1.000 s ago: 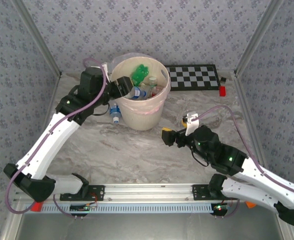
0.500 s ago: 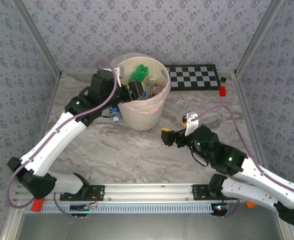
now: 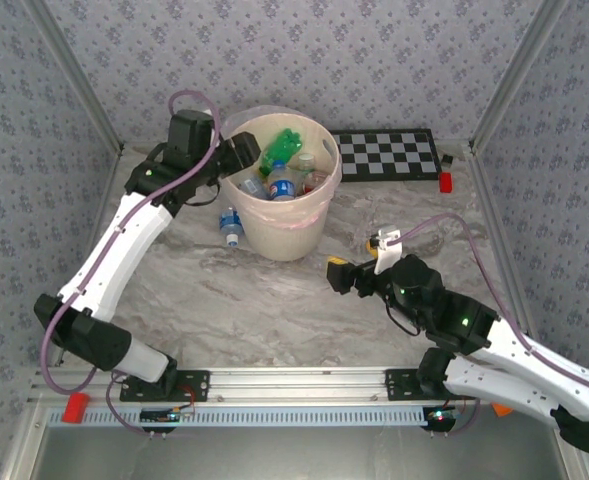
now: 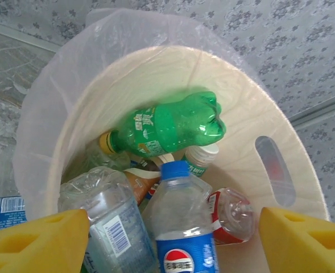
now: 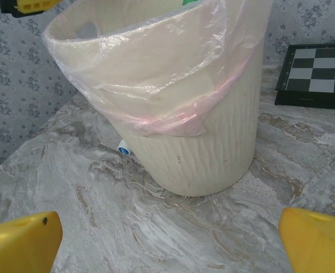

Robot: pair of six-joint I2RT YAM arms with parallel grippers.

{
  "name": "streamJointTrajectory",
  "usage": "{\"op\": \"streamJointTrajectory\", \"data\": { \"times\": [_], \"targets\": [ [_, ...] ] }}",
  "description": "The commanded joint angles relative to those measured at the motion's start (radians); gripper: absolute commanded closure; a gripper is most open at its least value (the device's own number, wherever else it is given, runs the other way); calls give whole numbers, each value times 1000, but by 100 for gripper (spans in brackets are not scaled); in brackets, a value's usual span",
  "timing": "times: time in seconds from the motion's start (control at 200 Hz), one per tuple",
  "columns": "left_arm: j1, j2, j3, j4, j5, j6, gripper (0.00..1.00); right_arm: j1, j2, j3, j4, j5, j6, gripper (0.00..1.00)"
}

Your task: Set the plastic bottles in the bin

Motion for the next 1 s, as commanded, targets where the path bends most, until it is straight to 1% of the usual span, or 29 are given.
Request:
{"op": "streamJointTrajectory", "data": {
  "times": [0.0, 0.13, 0.235, 0.31, 0.495, 0.62, 0.725, 0.8, 0.88, 0.995],
  "targets": [
    [-5, -71, 17, -6, -12, 22, 19, 7, -18, -9, -16, 35, 2, 0],
    [-1, -166, -59, 12, -80, 41, 11, 5, -17, -11, -15, 34, -3, 0],
    [15, -253, -136, 12, -136, 58, 9, 5, -17, -11, -12, 36, -12, 0],
    [49, -317, -207, 14, -146, 48, 8, 5, -19, -5, -16, 38, -18, 0],
    [153, -445, -427, 33, -134, 2, 7, 4, -20, 2, -12, 38, -25, 0],
    [212, -514, -621, 112, -67, -44, 9, 4, -22, 1, -20, 39, -24, 0],
    [228, -525, -771, 209, 9, -77, 13, 4, -22, 2, -19, 39, -25, 0],
    [228, -500, -849, 276, 48, -94, 17, 4, -18, 7, -11, 37, -29, 0],
    [227, -453, -927, 393, 114, -100, 23, 5, -7, 13, -5, 33, -32, 0],
    [228, -347, -985, 525, 178, -110, 26, 4, 16, 29, -1, 20, -34, 0]
  ]
}}
